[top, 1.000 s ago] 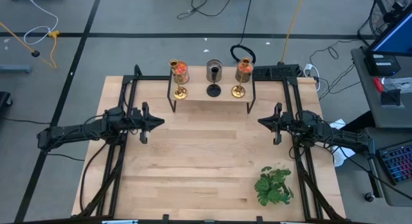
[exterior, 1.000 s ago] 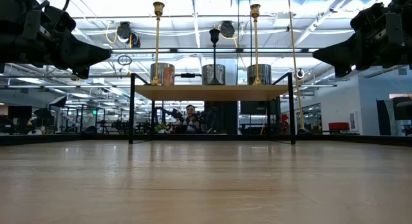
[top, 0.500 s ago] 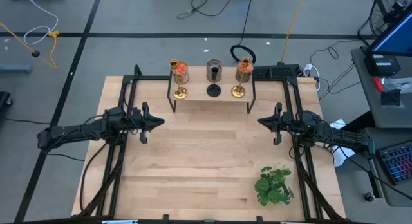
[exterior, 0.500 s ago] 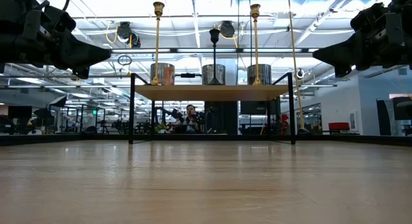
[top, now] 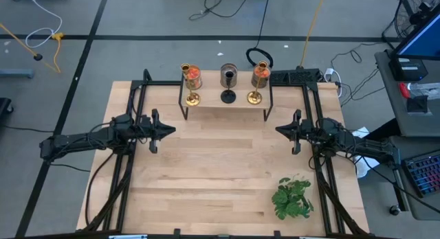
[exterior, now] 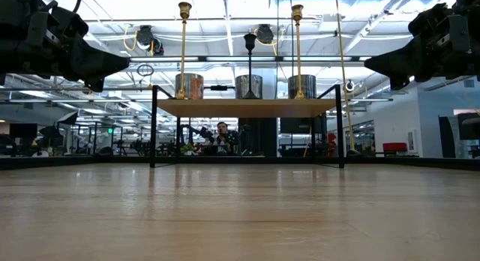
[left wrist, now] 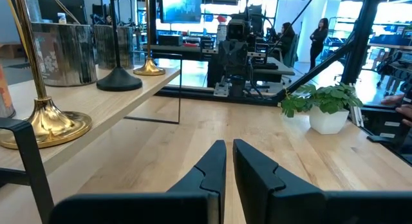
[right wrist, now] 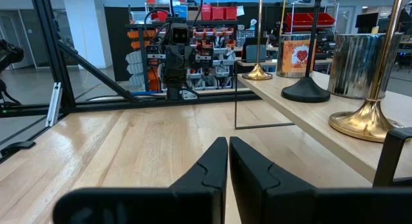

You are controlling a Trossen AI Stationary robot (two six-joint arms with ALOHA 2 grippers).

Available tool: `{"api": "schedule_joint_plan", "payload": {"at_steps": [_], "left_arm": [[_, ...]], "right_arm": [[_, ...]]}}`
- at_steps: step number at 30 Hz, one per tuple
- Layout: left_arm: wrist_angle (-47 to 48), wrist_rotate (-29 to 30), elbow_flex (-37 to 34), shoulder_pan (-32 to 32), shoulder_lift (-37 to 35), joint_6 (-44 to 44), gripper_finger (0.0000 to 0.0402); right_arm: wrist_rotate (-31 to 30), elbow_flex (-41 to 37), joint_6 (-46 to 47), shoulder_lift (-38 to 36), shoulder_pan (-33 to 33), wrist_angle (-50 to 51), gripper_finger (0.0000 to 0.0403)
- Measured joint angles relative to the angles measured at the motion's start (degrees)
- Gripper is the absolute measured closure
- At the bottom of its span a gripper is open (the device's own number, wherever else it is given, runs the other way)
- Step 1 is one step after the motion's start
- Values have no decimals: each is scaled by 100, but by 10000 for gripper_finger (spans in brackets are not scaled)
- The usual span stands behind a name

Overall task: Pick & Place candle stick holders
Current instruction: Return to Home Position

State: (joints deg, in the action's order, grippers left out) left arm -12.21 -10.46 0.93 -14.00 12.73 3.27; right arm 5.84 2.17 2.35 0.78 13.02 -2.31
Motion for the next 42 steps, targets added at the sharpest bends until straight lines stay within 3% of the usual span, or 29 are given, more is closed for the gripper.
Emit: {"api": "schedule_joint_plan", "payload": {"at_steps": [42], "left_arm": [[0,0,0,0,0,0,371]], "right_arm": [[-1,-1,-1,0,0,-2,395]]}}
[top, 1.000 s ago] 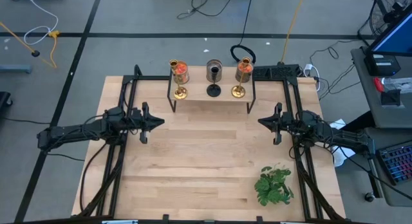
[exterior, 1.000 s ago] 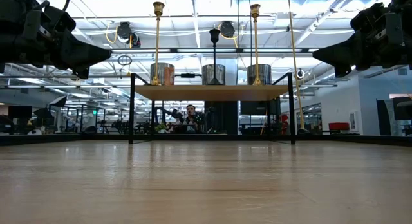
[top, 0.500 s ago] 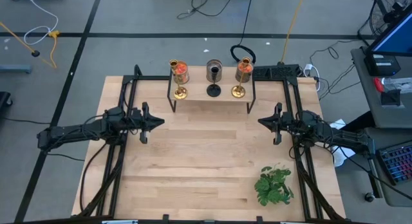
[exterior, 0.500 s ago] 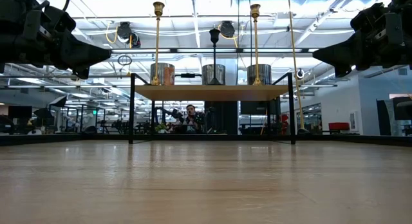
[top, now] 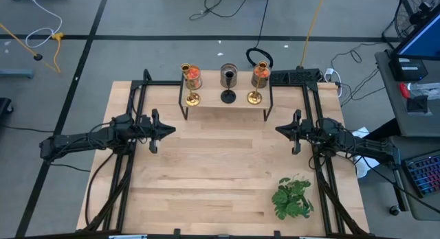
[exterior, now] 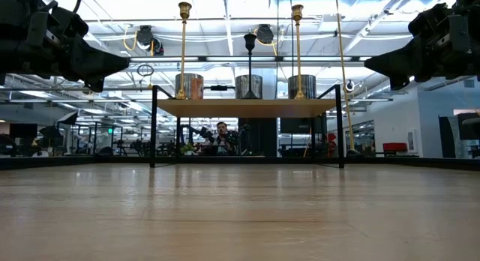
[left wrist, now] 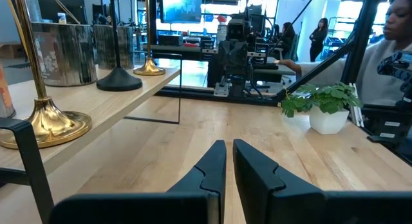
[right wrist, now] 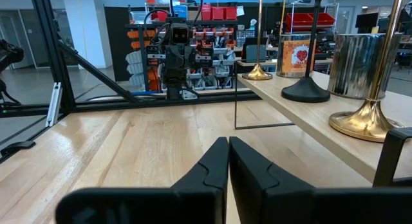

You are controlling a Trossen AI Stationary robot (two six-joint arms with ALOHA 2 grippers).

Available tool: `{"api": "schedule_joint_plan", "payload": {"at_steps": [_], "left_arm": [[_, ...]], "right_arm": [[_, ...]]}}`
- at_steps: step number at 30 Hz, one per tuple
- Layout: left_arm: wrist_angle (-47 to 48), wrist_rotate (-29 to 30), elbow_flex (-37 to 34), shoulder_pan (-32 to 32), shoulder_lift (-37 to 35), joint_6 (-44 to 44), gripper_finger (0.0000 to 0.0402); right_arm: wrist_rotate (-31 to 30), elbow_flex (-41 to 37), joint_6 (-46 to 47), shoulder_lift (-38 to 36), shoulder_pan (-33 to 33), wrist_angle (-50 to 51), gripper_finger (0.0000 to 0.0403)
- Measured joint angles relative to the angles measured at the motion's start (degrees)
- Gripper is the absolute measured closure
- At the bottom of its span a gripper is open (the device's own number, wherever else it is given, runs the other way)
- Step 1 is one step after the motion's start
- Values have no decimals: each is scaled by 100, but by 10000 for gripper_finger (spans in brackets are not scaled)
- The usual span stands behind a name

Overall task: Pick & Place candle stick holders
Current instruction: Return to Home Position

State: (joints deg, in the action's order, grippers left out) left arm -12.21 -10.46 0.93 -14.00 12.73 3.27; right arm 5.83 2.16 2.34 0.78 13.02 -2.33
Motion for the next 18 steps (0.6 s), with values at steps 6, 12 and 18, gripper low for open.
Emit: {"api": "schedule_joint_plan", "payload": {"at_steps": [6,12,18], "left_arm": [[0,0,-1,0,0,0,371],[0,1,0,0,0,0,371],[0,2,-2,0,0,0,371]], "right_arm": [[-1,-1,0,-1,1,0,394],[-1,-1,-1,-1,0,0,392],[-1,-1,-1,0,2,0,396]]}}
